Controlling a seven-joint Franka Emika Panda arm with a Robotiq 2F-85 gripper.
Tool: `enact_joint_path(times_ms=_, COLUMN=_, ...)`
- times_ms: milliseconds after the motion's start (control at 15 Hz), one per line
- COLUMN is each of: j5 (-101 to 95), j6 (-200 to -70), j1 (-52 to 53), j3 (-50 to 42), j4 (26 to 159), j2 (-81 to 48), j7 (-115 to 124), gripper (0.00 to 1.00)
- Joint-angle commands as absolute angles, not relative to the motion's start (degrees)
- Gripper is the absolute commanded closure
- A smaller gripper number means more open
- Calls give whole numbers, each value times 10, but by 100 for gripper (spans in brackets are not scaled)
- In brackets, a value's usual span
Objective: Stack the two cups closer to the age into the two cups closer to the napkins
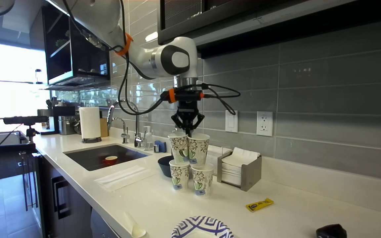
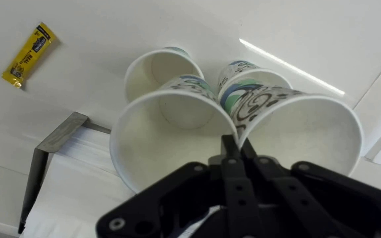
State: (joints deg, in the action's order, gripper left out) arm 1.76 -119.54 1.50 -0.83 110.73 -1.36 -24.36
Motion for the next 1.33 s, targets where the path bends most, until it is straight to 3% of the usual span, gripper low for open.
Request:
enact_joint_path(times_ms=0, j5=26, j6=-1204, j1=8, j3=-4, j4=1088, j2=-30, j7=-246, gripper=99)
enact_joint_path(times_ms=133, j5=24, j6=-1207, j1=8, j3=-4, j4=1087, j2=-34, j7=-246, gripper=99)
enact_joint_path(times_ms=200, j5=22, j6=-1206, j1=8, j3=-3, j4=1086, j2=-36, j7=-245, gripper=71)
enact_joint_path(times_ms=267, j5=22, j6=-1206, j1=8, j3=-3, j4=1084, j2=-38, j7=-246, gripper=70)
enact_joint_path(times_ms=600, j5=18, j6=-1199, j1=8, j3=-2, j4=1077, j2=-50, j7=-242, gripper=37)
enact_joint_path(times_ms=733, j5=17, j6=-1198, j1=7, j3=-2, j4=1075, j2=-53, j7=-241, gripper=75)
enact_joint_path(times_ms=800, j5=16, j6=-1198, j1=7, j3=-2, j4=1074, j2=-54, j7=-240, gripper=76)
enact_joint_path(times_ms=1000, j5=4, j6=-1199, j1=7, j3=-3, j4=1072, j2=-57, j7=-234, gripper=97)
enact_joint_path(times_ms=1267, j5=-21, j6=-1201, j1=6, j3=-5, j4=1071, j2=-55, j7=-221, gripper=100)
